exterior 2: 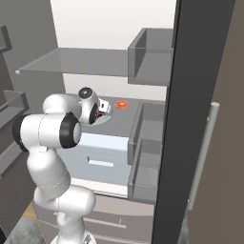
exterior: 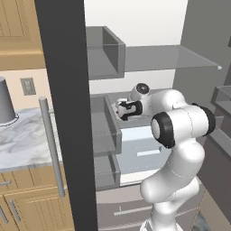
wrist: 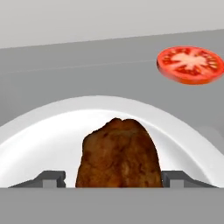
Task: Retrieve the chicken drumstick from the fridge and place it on the saucepan with marinade on the stove.
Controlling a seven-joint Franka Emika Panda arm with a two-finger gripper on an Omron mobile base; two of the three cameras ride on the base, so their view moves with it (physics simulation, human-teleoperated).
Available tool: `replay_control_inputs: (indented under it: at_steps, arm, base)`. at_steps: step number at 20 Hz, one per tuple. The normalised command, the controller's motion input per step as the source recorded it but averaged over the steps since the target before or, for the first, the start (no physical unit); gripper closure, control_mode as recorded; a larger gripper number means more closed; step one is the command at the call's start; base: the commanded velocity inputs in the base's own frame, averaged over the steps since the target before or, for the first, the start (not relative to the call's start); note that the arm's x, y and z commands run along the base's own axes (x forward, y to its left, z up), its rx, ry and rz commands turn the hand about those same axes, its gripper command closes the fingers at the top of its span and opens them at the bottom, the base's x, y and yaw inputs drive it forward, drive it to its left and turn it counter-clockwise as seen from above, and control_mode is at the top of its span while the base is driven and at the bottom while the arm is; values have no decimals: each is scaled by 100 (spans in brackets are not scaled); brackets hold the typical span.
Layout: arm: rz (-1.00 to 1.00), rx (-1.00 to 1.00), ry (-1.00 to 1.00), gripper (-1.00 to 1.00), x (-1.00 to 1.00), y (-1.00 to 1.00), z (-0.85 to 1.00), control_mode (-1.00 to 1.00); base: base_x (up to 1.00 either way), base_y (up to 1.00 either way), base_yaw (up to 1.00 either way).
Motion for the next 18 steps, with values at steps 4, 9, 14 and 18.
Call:
replay_control_inputs:
  at_steps: [4,9,14,18]
  arm:
    - [0,0,0,100,0,0,0,-100]
    - [0,0,0,100,0,0,0,-100]
    - [0,0,-2,100,-4,0,0,-100]
    - [0,0,-2,100,-29,0,21,-100]
  base:
    - [0,0,0]
    - [0,0,0]
    - [0,0,0]
    - [0,0,0]
